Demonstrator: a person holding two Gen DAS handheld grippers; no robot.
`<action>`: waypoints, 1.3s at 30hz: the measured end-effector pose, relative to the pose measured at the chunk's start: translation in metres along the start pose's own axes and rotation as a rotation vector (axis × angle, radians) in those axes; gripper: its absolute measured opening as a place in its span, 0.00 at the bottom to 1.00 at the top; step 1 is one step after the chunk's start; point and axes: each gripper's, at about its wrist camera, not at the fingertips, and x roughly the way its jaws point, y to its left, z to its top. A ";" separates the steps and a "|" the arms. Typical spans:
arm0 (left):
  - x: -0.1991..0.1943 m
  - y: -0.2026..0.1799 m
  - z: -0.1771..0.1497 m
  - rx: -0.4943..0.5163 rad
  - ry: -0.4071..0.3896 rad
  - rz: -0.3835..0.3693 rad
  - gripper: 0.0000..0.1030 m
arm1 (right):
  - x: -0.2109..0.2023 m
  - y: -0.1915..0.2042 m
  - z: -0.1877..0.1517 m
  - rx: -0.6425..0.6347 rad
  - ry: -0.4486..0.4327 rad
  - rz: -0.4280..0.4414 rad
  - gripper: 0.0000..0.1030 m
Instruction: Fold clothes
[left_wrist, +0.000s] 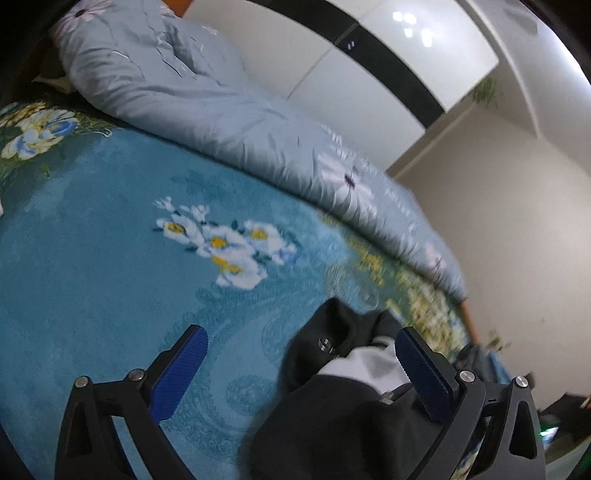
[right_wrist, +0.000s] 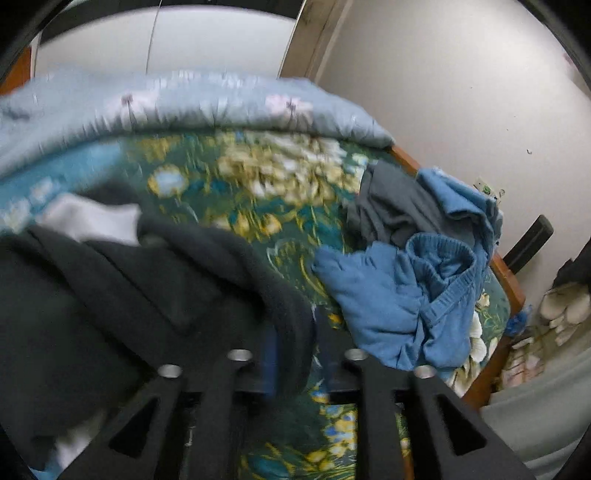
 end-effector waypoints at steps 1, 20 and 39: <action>0.005 -0.003 -0.002 0.010 0.014 0.012 1.00 | -0.003 0.005 0.000 -0.008 -0.013 0.023 0.45; 0.043 0.013 -0.045 0.035 0.185 0.087 1.00 | 0.059 0.137 0.012 -0.348 0.054 0.223 0.22; 0.076 -0.030 -0.072 0.130 0.276 0.024 0.43 | -0.008 -0.088 -0.061 0.078 0.035 -0.084 0.13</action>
